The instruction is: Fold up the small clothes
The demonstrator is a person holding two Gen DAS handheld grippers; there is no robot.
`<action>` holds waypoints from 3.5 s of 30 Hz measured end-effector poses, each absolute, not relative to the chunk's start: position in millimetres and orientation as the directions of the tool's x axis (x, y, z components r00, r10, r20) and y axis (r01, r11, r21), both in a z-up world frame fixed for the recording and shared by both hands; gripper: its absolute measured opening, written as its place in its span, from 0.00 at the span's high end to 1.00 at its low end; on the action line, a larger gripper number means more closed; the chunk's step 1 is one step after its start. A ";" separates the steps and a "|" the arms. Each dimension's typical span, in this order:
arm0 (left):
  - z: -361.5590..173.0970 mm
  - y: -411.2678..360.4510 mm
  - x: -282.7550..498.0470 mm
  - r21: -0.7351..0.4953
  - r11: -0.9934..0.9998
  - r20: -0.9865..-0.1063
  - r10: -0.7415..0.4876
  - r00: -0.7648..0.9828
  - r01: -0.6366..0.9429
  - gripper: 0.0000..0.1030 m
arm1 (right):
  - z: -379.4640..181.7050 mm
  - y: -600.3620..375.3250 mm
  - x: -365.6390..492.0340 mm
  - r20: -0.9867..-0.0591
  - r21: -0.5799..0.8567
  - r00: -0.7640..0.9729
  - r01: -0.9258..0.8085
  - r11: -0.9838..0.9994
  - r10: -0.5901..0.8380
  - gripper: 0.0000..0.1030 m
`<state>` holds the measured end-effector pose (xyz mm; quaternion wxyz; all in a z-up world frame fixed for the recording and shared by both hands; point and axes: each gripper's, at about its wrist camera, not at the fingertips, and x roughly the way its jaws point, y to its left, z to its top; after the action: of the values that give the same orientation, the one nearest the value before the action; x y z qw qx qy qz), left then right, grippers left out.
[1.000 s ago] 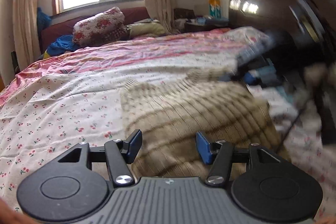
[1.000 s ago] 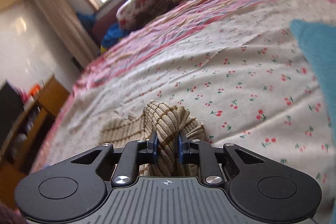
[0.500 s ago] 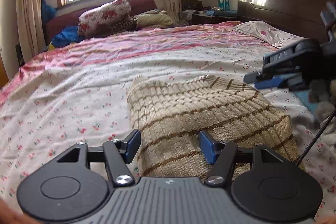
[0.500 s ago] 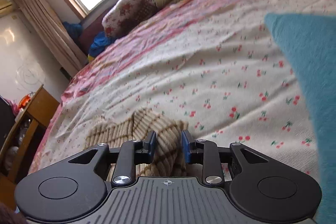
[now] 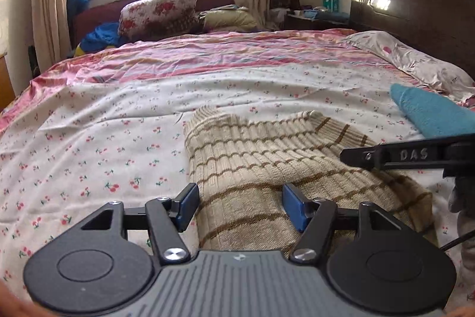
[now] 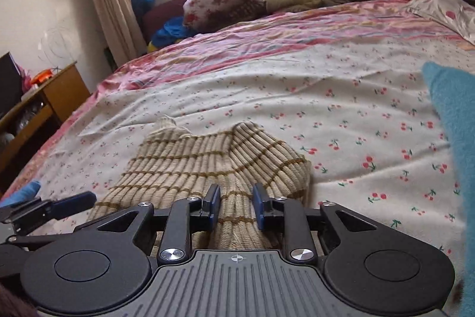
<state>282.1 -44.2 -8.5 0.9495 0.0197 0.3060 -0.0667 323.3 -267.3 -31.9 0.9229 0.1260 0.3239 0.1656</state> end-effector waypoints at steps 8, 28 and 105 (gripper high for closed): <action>-6.5 -49.2 286.9 0.019 0.991 -0.610 -0.093 0.787 0.132 0.30 | -39.3 -278.3 324.8 -0.541 0.373 0.742 -0.210 0.904 0.396 0.81; -0.2 -49.8 276.8 0.016 0.997 -0.667 -0.043 0.744 0.071 0.31 | -25.5 -257.3 281.0 -0.542 0.250 0.756 -0.271 0.930 0.366 0.81; -24.4 17.6 133.4 -0.352 0.910 -0.676 -0.408 0.614 0.218 0.46 | -47.7 -295.9 181.6 -0.641 0.607 0.459 -0.186 0.772 0.615 0.59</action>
<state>133.4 17.6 -24.4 0.8906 -0.1181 0.4025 -0.1755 181.6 -295.9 -47.7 0.8216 0.2333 0.4595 0.2439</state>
